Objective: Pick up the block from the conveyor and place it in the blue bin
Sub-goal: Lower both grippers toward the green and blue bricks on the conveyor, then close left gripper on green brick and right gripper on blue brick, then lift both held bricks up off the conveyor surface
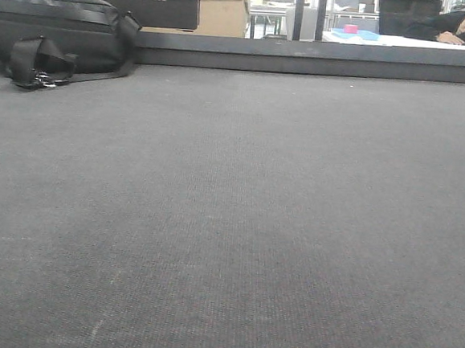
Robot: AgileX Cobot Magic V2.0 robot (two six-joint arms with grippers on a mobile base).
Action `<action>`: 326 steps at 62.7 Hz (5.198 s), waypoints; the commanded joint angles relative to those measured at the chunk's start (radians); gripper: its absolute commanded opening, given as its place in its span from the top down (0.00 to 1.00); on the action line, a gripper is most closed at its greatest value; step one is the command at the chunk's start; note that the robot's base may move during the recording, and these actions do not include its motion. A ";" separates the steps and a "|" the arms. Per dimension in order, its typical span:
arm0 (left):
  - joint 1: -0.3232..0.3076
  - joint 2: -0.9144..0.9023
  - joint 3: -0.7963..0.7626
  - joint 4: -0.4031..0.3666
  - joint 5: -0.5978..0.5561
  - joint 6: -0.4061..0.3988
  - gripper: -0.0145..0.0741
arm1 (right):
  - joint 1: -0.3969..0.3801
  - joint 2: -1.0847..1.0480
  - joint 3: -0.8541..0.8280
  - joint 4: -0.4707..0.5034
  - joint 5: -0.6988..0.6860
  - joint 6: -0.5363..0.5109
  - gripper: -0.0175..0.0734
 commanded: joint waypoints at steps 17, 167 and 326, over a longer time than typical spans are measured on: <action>-0.006 -0.004 -0.002 0.005 -0.022 -0.005 0.96 | -0.002 -0.003 0.000 0.004 -0.022 -0.002 0.99; -0.006 1.187 -0.978 -0.030 1.002 -0.005 0.96 | -0.004 1.555 -0.985 0.027 0.913 0.045 0.34; -0.113 1.449 -1.135 -0.030 0.871 0.169 0.96 | -0.002 1.297 -0.947 0.159 0.800 -0.018 0.99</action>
